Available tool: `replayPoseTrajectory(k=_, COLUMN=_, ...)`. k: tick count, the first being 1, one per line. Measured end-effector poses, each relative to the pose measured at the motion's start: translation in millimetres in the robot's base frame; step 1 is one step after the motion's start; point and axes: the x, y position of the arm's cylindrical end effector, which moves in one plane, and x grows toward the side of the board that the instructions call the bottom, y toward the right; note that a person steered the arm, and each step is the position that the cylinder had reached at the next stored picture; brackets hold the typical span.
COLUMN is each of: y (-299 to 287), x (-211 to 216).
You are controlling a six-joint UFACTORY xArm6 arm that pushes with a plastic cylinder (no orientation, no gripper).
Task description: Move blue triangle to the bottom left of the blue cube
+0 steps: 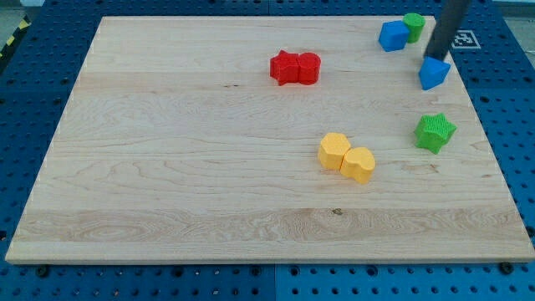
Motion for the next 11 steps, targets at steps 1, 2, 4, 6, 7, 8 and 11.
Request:
replayPoseTrajectory(k=1, y=29, x=25)
replayPoseTrajectory(k=2, y=31, x=54)
replayPoseTrajectory(k=4, y=-31, x=50)
replayPoseTrajectory(k=6, y=-40, x=14)
replayPoseTrajectory(k=7, y=-40, x=13)
replayPoseTrajectory(k=8, y=-40, x=9)
replayPoseTrajectory(k=11, y=-41, x=-27)
